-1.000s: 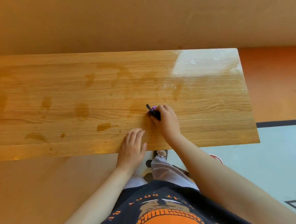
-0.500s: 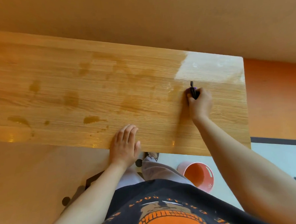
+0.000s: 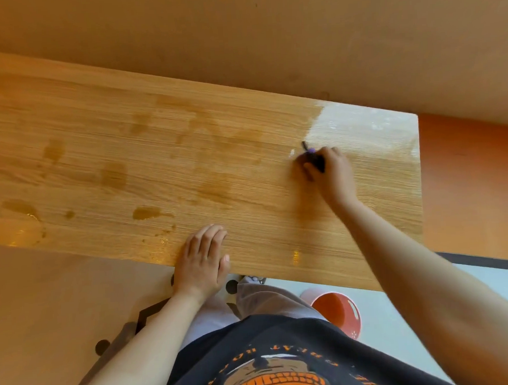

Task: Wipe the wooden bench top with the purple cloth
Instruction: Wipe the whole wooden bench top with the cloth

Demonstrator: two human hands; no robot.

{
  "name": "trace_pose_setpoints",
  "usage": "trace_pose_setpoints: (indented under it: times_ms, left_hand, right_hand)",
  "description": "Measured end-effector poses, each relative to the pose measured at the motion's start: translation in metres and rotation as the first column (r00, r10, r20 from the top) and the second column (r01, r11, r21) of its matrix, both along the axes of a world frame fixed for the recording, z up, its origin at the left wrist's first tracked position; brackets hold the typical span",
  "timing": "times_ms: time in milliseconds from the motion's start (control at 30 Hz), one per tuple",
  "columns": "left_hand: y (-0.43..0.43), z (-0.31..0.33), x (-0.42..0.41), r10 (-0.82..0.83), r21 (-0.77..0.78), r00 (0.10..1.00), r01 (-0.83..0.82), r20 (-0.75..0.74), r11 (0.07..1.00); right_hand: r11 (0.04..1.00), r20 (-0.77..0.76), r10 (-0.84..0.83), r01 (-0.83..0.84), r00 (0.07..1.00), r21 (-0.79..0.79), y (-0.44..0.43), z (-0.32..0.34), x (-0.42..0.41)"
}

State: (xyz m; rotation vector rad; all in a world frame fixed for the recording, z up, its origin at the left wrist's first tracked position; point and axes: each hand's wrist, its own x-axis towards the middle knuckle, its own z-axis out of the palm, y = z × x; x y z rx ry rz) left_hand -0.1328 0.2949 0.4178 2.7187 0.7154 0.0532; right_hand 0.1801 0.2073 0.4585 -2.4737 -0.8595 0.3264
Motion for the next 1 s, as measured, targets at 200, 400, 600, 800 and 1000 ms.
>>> trace_pose_setpoints:
  times_ms: [200,400,600,800,1000]
  left_hand:
    - [0.000,-0.006,0.000,-0.002,0.016,1.000,0.002,-0.002,1.000]
    - [0.001,-0.005,0.000,-0.012,0.025,1.000,0.012,0.015,1.000]
    - [0.002,-0.005,0.001,-0.019,0.027,1.000,0.018,0.016,0.999]
    - [0.000,-0.009,-0.001,-0.008,0.046,0.999,0.005,0.054,0.999]
    - [0.000,-0.010,-0.002,-0.012,0.062,0.999,0.009,0.046,0.998]
  right_hand:
    - [0.956,0.002,-0.293,0.293,0.956,-0.025,0.013,-0.006,0.020]
    - [0.979,0.040,0.196,-0.198,0.980,0.054,0.063,-0.008,-0.070]
    - [0.970,-0.005,0.234,-0.233,0.972,0.064,0.046,-0.005,-0.020]
    - [0.982,0.058,-0.175,0.179,0.983,-0.066,0.016,0.001,0.084]
    - [0.999,0.087,-0.001,0.005,0.996,-0.050,0.063,-0.002,0.027]
